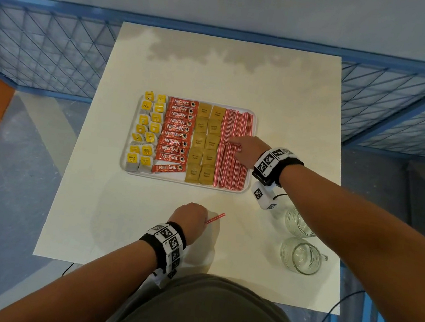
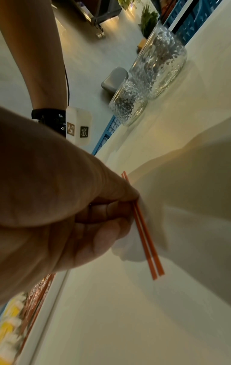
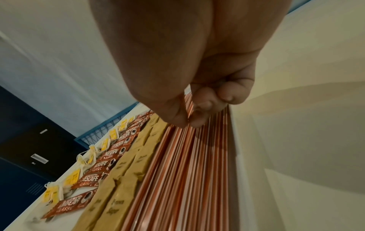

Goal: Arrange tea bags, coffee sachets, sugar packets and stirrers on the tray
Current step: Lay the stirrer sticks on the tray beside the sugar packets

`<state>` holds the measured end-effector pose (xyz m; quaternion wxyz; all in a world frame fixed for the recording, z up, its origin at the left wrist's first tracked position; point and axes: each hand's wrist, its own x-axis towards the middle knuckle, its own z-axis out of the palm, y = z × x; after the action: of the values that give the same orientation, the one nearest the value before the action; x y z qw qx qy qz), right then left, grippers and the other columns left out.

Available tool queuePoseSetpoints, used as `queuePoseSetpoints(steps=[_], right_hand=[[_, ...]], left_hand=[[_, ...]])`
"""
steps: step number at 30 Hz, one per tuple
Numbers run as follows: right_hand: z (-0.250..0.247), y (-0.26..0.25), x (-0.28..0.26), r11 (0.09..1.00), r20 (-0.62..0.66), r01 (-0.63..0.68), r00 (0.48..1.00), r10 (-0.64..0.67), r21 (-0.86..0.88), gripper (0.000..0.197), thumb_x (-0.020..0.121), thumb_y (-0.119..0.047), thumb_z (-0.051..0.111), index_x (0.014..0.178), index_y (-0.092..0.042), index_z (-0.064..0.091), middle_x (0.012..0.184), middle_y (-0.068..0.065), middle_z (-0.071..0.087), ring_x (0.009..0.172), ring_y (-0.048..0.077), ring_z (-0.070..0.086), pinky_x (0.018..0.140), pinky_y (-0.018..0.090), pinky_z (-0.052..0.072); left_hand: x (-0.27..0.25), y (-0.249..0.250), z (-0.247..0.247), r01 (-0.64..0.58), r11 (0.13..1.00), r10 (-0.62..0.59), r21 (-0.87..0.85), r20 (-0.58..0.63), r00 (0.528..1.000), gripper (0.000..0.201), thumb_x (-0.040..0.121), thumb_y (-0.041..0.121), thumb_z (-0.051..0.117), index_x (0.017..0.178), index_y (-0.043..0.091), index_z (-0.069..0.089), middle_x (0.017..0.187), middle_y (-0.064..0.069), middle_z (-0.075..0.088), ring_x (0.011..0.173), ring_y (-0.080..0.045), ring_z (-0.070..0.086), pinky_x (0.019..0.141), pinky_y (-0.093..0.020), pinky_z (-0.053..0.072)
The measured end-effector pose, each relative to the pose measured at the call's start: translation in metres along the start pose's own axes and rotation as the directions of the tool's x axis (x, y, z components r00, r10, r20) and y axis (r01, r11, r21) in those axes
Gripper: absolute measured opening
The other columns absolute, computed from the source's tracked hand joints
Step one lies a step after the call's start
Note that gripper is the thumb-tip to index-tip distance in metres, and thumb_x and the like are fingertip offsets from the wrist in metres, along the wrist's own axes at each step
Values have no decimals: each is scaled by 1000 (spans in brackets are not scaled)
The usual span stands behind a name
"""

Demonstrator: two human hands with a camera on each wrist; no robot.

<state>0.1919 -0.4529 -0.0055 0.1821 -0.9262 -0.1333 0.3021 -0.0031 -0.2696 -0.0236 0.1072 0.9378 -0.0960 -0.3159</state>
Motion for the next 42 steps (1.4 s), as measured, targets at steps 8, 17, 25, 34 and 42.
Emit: queuePoseSetpoints(steps=[8, 17, 25, 34, 42], right_hand=[[-2, -4, -10, 999, 9, 15, 1000, -15, 30, 49, 100, -17, 50, 146, -34, 52, 142, 3, 59, 85, 11, 65, 76, 28, 57], [32, -26, -75, 988, 51, 155, 986, -156, 28, 31, 100, -24, 57, 129, -22, 67, 113, -6, 71, 85, 6, 56, 83, 25, 49], [100, -24, -104, 959, 205, 239, 957, -206, -154, 21, 98, -32, 62, 114, -25, 71, 108, -1, 67, 100, 22, 63, 76, 30, 40], [107, -26, -111, 965, 199, 232, 958, -204, -125, 17, 95, -22, 57, 100, -18, 73, 103, 2, 64, 90, 24, 62, 73, 32, 45], [89, -17, -108, 971, 123, 162, 975, -185, 176, 11, 92, -18, 65, 95, -15, 75, 93, -5, 73, 86, 11, 65, 76, 22, 49]], left_hand=[[-4, -3, -2, 19, 997, -20, 69, 12, 1000, 22, 99, 25, 49, 93, 17, 68, 87, 0, 67, 79, -19, 64, 71, -31, 53], [-4, 1, -8, 9, 984, -20, 176, 59, 998, 20, 98, 15, 45, 93, 14, 64, 92, -5, 69, 81, -23, 65, 70, -31, 49], [-3, 3, -8, -16, 983, 5, 183, 65, 998, 20, 96, 15, 44, 101, 12, 64, 97, -7, 66, 88, -26, 64, 71, -33, 47], [-7, -1, 1, -43, 997, 41, 60, 37, 998, 24, 95, 17, 42, 108, 16, 63, 99, -6, 65, 85, -25, 61, 68, -32, 43], [-9, -13, 0, -19, 974, 12, -226, -32, 999, 13, 98, 23, 51, 102, 20, 63, 96, 0, 67, 87, -21, 61, 75, -32, 47]])
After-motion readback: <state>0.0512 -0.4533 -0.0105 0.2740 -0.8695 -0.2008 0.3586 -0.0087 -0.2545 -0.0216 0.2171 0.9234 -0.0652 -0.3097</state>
